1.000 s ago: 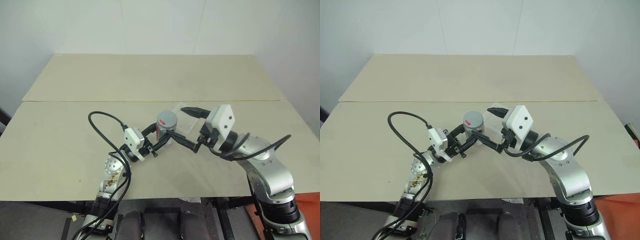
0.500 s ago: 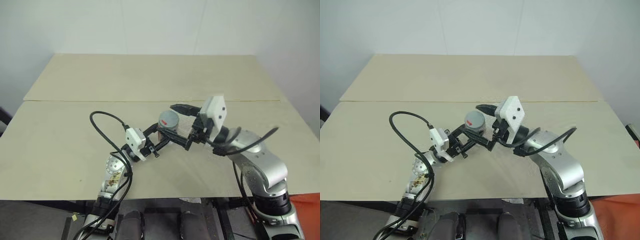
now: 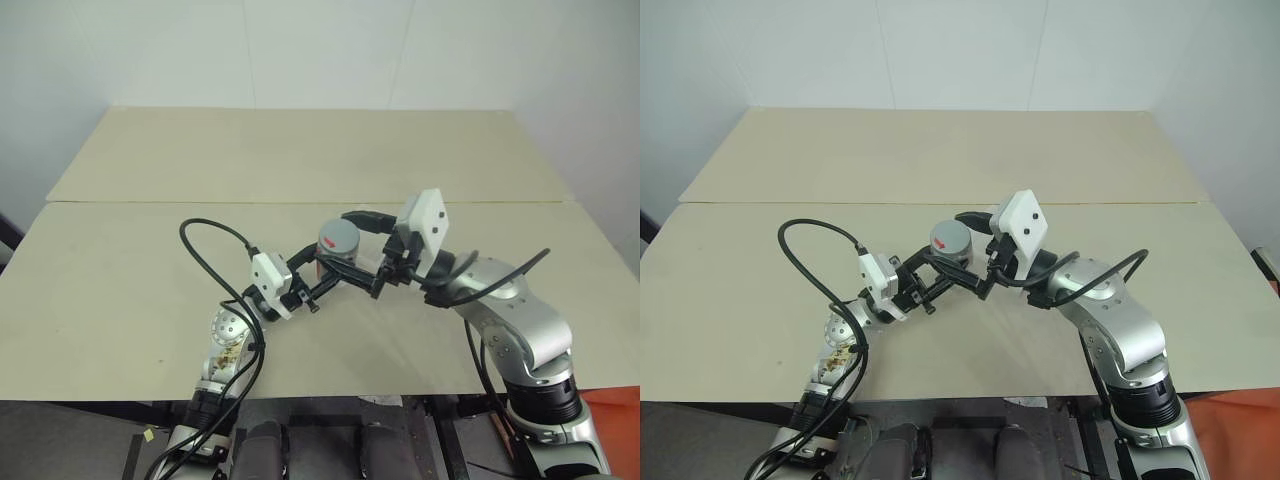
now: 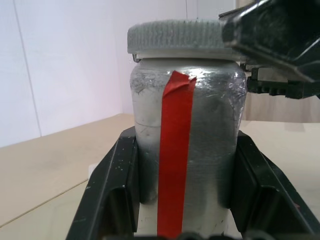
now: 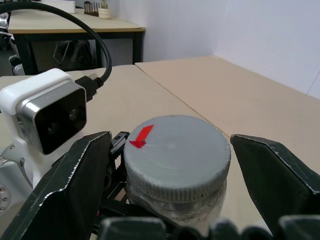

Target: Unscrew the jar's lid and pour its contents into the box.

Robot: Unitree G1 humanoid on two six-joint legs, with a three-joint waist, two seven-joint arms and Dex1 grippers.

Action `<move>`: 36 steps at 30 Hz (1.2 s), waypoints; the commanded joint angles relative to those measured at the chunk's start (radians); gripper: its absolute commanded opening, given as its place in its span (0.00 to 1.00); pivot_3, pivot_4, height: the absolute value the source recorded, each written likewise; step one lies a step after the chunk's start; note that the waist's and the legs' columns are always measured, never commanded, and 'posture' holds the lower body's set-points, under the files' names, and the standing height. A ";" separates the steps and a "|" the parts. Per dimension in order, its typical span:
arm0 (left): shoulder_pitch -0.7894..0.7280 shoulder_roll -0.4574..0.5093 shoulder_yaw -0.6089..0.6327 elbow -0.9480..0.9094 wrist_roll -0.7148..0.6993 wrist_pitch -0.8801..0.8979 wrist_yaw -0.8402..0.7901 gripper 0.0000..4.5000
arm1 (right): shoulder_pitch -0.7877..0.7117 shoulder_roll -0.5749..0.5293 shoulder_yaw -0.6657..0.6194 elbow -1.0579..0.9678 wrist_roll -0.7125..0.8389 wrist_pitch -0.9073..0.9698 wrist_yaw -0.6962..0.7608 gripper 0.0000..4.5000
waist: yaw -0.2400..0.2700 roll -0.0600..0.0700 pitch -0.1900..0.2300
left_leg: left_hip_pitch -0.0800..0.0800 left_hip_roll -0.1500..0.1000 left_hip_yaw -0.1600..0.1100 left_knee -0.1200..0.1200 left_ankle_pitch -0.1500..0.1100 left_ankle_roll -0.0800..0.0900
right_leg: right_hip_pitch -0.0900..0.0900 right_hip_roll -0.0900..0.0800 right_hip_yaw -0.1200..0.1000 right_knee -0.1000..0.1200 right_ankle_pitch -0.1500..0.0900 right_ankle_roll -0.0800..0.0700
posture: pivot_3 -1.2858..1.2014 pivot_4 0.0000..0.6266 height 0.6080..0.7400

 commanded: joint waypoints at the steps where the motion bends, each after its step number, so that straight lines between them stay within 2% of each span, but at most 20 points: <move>1: -0.005 -0.006 -0.002 -0.017 -0.012 -0.021 0.001 0.43 | -0.016 -0.001 -0.012 -0.014 -0.006 -0.037 0.006 0.99 | 0.000 0.000 0.000 | 0.000 0.000 0.000 0.000 0.000 0.000 | 0.000 0.000 0.000 0.000 0.000 0.000 | 0.52 0.24 1.00; 6: -0.001 -0.006 -0.002 -0.017 -0.009 -0.023 0.003 0.43 | -0.014 0.003 -0.015 -0.013 -0.009 -0.039 0.009 0.99 | 0.000 0.000 0.000 | 0.000 0.000 0.000 0.000 0.000 0.000 | 0.000 0.000 0.000 0.000 0.000 0.000 | 0.52 0.24 1.00; 9: 0.000 -0.007 -0.002 -0.016 -0.007 -0.024 0.005 0.43 | -0.015 0.007 -0.015 -0.013 -0.012 -0.040 0.006 0.86 | 0.000 0.000 0.000 | 0.000 0.000 0.000 0.000 0.000 0.000 | 0.000 0.000 0.000 0.000 0.000 0.000 | 0.52 0.24 1.00; 12: 0.000 -0.007 -0.003 -0.011 -0.005 -0.026 0.005 0.43 | -0.015 0.008 -0.011 -0.013 -0.022 -0.050 0.010 0.64 | 0.000 0.000 0.000 | 0.000 0.000 0.000 0.000 0.000 0.000 | 0.000 0.000 0.000 0.000 0.000 0.000 | 0.52 0.24 1.00; 25: 0.008 -0.002 -0.001 -0.004 -0.002 -0.032 0.004 0.43 | -0.019 0.025 -0.005 -0.008 -0.039 -0.054 0.000 0.64 | 0.000 0.000 0.000 | 0.000 0.000 0.000 0.000 0.000 0.000 | 0.000 0.000 0.000 0.000 0.000 0.000 | 0.52 0.24 1.00; 36: 0.014 -0.002 -0.019 0.015 0.019 -0.056 0.007 0.43 | -0.028 0.048 -0.066 -0.020 0.053 0.054 -0.035 0.64 | 0.000 0.000 0.000 | 0.000 0.000 0.000 0.000 0.000 0.000 | 0.000 0.000 0.000 0.000 0.000 0.000 | 0.52 0.24 1.00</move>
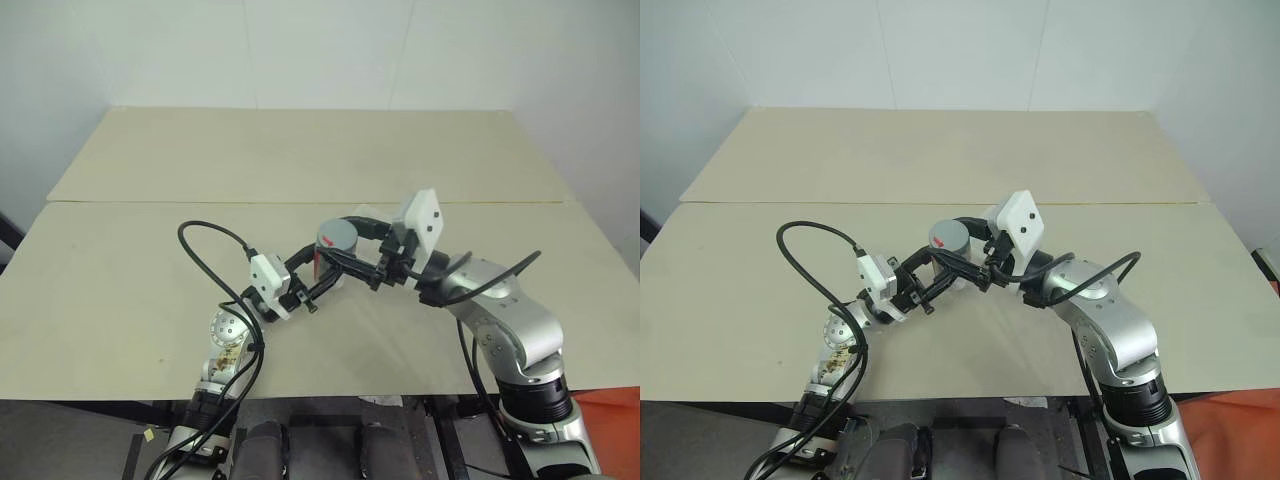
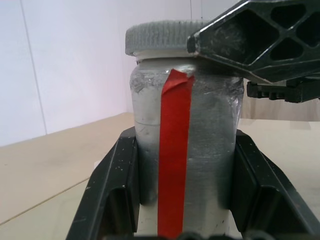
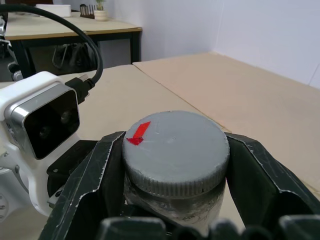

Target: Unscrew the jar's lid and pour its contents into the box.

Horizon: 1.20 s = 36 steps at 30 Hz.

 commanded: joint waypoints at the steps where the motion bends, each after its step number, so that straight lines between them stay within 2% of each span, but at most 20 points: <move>1: 0.010 -0.006 -0.018 -0.005 0.013 -0.035 -0.003 0.43 | -0.026 0.007 -0.050 -0.039 0.040 0.008 -0.025 0.64 | 0.000 0.000 0.000 | 0.000 0.000 0.000 0.000 0.000 0.000 | 0.000 0.000 0.000 0.000 0.000 0.000 | 0.52 0.24 1.00; 6: 0.012 0.012 -0.028 -0.018 -0.011 0.008 -0.027 0.43 | -0.018 -0.010 -0.014 -0.046 -0.057 -0.104 -0.011 0.64 | -0.001 0.000 0.000 | 0.000 0.000 0.000 0.000 0.000 0.000 | 0.000 0.000 0.000 0.000 0.000 0.000 | 0.52 0.24 1.00; 12: 0.011 0.026 -0.039 -0.024 -0.034 0.023 -0.057 0.43 | 0.015 -0.018 -0.003 -0.011 -0.103 -0.251 0.051 0.64 | 0.000 0.000 0.000 | 0.000 0.000 0.000 0.000 0.000 0.000 | 0.000 0.000 0.000 0.000 0.000 0.000 | 0.52 0.24 1.00; 17: 0.011 0.031 -0.041 -0.015 -0.024 0.004 -0.063 0.43 | -0.010 0.007 -0.047 0.002 0.029 -0.119 0.043 0.64 | -0.001 0.000 0.000 | 0.000 0.000 0.000 0.000 0.000 0.000 | 0.000 0.000 0.000 0.000 0.000 0.000 | 0.52 0.24 1.00; 29: 0.026 0.037 -0.049 -0.008 -0.009 -0.010 -0.060 0.43 | -0.044 0.015 -0.072 -0.013 0.122 0.022 0.004 0.64 | -0.001 0.000 0.000 | 0.000 0.000 0.000 0.000 0.000 0.000 | 0.000 0.000 0.000 0.000 0.000 0.000 | 0.52 0.24 1.00; 36: 0.015 0.037 -0.053 -0.010 -0.023 0.000 -0.072 0.43 | -0.003 -0.001 -0.025 -0.036 0.031 -0.134 0.048 0.64 | 0.000 0.000 0.000 | 0.000 0.000 0.000 0.000 0.000 0.000 | 0.000 0.000 0.000 0.000 0.000 0.000 | 0.52 0.24 1.00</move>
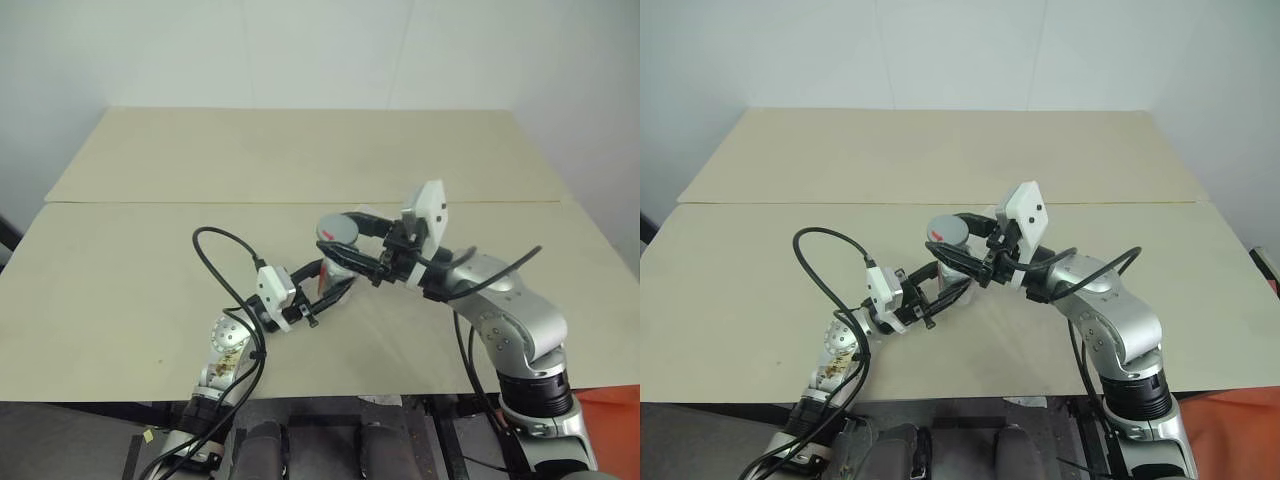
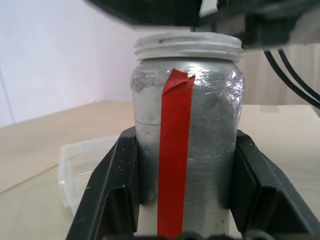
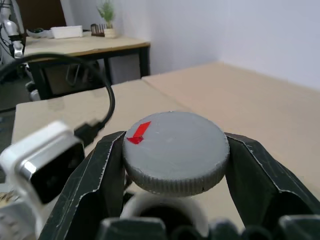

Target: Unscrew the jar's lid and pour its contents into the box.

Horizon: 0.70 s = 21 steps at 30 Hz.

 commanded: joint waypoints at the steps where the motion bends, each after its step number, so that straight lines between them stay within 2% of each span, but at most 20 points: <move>1: -0.011 -0.004 0.001 -0.024 -0.010 -0.005 -0.009 0.43 | 0.013 -0.010 -0.002 -0.041 -0.022 -0.075 0.021 0.64 | -0.001 0.000 0.000 | 0.000 0.000 0.000 0.000 0.000 0.000 | 0.000 0.000 0.000 0.000 0.000 0.000 | 0.52 0.24 1.00; 9: -0.007 -0.002 0.012 -0.032 -0.016 0.001 0.000 0.43 | 0.018 -0.024 -0.077 -0.025 -0.039 -0.083 -0.030 0.64 | -0.001 0.000 0.000 | 0.000 0.000 0.000 0.000 0.000 0.000 | 0.000 0.000 0.000 0.000 0.000 0.000 | 0.52 0.24 1.00; 14: -0.009 0.010 0.035 -0.047 -0.013 0.006 0.025 0.43 | 0.158 -0.131 -0.135 -0.039 -0.096 -0.022 -0.075 0.64 | 0.011 0.000 0.000 | 0.000 0.000 0.000 0.000 0.000 0.000 | 0.001 -0.001 0.000 -0.001 0.000 0.000 | 0.52 0.24 1.00; 21: -0.061 0.019 0.089 -0.030 -0.005 0.008 0.082 0.43 | 0.376 -0.212 -0.147 -0.011 -0.194 0.093 -0.177 0.64 | 0.012 0.000 0.000 | 0.000 0.000 0.000 0.000 0.000 0.000 | 0.001 0.000 0.000 0.000 0.000 0.000 | 0.52 0.24 1.00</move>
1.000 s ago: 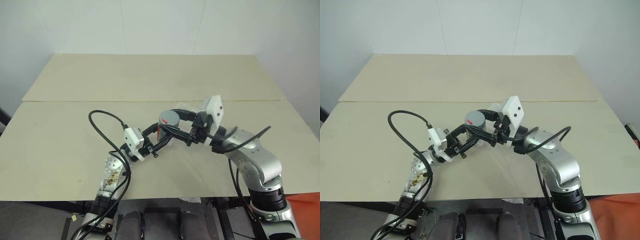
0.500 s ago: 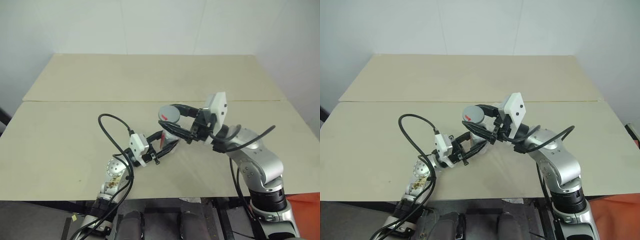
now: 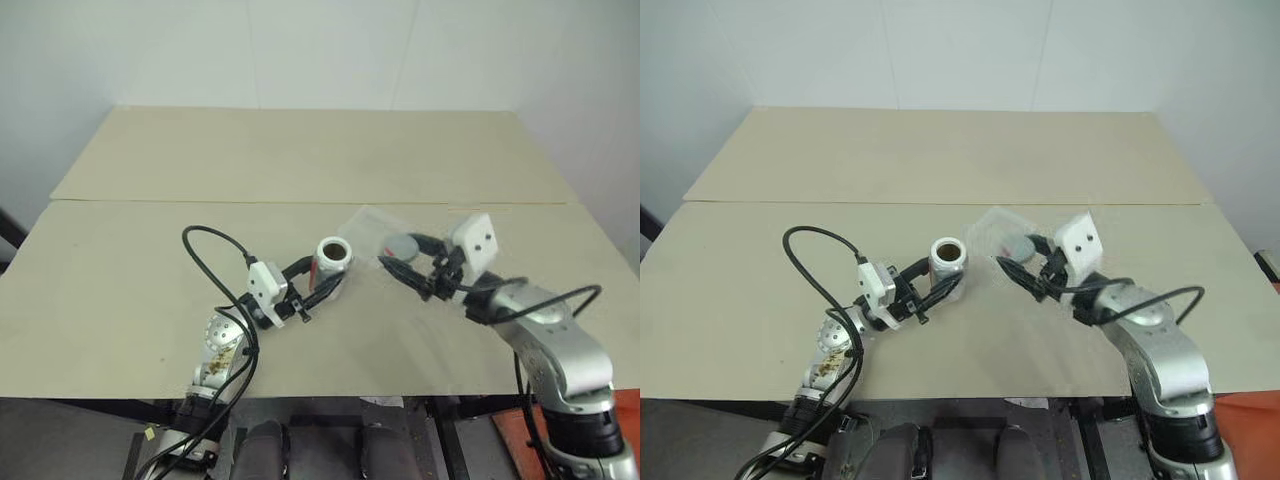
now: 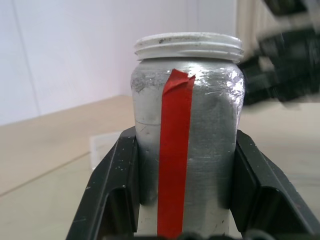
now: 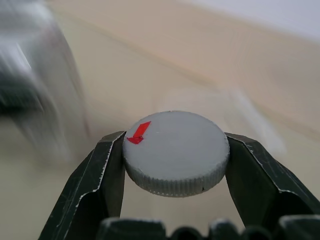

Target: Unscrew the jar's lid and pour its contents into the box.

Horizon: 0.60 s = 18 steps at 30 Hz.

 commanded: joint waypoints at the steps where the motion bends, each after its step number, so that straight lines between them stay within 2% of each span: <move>1: -0.042 -0.003 0.029 -0.023 0.000 -0.011 0.033 0.43 | 0.053 -0.016 -0.019 0.001 -0.044 0.029 -0.038 0.64 | 0.000 0.000 0.000 | 0.000 0.000 0.000 0.000 0.000 0.000 | 0.000 0.000 0.000 0.000 0.000 0.000 | 0.52 0.24 1.00; 13: -0.076 -0.004 0.041 0.007 0.032 -0.026 0.070 0.43 | 0.122 -0.003 0.008 0.045 -0.086 0.140 -0.069 0.64 | -0.002 0.000 0.000 | 0.001 0.000 0.000 0.000 0.000 0.000 | 0.001 0.001 0.001 0.000 0.000 0.000 | 0.52 0.24 1.00; 15: -0.073 -0.005 0.042 0.008 0.035 -0.027 0.073 0.43 | 0.127 -0.005 0.001 0.036 -0.077 0.162 -0.067 0.78 | -0.001 0.000 0.000 | 0.001 0.000 0.000 0.000 0.000 0.000 | 0.001 0.001 0.001 0.000 0.000 0.000 | 0.52 0.24 1.00; 16: -0.073 -0.006 0.042 0.008 0.037 -0.027 0.074 0.43 | 0.131 -0.011 0.000 0.028 -0.073 0.167 -0.059 0.81 | 0.000 0.000 0.000 | 0.001 0.000 0.000 0.000 0.000 0.000 | 0.001 0.001 0.001 0.000 0.000 0.000 | 0.52 0.24 1.00; 18: -0.072 -0.008 0.042 0.007 0.038 -0.026 0.075 0.43 | 0.142 -0.019 -0.016 -0.003 -0.050 0.173 -0.038 0.97 | 0.001 0.000 0.000 | 0.001 0.000 0.000 0.000 0.000 0.000 | 0.001 0.000 0.001 0.000 0.000 0.000 | 0.52 0.24 1.00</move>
